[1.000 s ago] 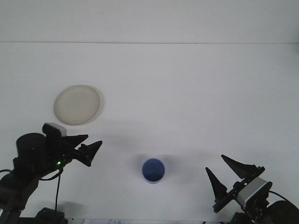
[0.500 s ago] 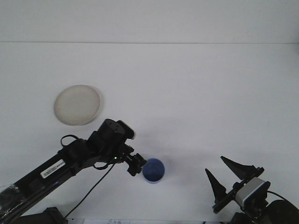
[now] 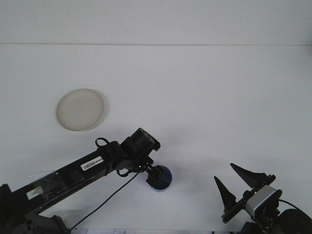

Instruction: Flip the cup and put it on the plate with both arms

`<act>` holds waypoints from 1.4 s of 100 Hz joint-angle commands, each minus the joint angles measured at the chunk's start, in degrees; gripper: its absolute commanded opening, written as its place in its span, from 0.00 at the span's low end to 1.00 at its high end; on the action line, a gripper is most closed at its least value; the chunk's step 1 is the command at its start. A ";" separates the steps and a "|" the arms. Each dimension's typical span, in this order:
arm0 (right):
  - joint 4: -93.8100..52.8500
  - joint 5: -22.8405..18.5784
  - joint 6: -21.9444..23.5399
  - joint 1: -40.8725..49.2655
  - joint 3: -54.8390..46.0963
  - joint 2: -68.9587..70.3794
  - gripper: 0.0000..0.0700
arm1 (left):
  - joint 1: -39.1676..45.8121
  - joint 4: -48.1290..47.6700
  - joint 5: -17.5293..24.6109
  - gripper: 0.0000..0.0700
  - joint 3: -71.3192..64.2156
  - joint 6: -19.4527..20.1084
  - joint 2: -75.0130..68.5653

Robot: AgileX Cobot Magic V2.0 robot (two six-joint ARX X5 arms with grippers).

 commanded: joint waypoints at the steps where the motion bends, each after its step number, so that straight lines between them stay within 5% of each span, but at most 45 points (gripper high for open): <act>1: 0.31 0.04 -0.02 0.57 0.17 0.20 0.61 | -0.79 0.46 -0.28 0.66 1.27 0.44 1.75; 9: 0.17 0.04 -0.02 0.57 0.17 0.20 0.61 | -1.22 0.63 -0.31 0.57 1.27 0.44 2.58; 27: 0.15 0.04 0.00 0.57 0.17 0.20 0.61 | -2.12 0.52 -0.28 0.00 1.27 1.14 2.71; 70: 0.15 0.09 0.15 0.57 0.17 0.20 0.61 | -1.03 -8.37 -0.42 0.01 6.75 5.33 1.18; 90: 0.17 0.48 0.15 0.57 0.17 0.20 0.61 | 3.67 -16.46 -7.08 0.01 14.10 9.16 -5.16; 107: 0.17 0.48 0.15 0.57 0.17 0.20 0.61 | 14.32 -20.92 -12.22 0.01 19.47 12.63 -10.99; 140: 0.17 0.48 0.42 0.57 0.17 0.20 0.61 | 43.39 -20.50 -12.13 0.01 22.49 14.40 -6.38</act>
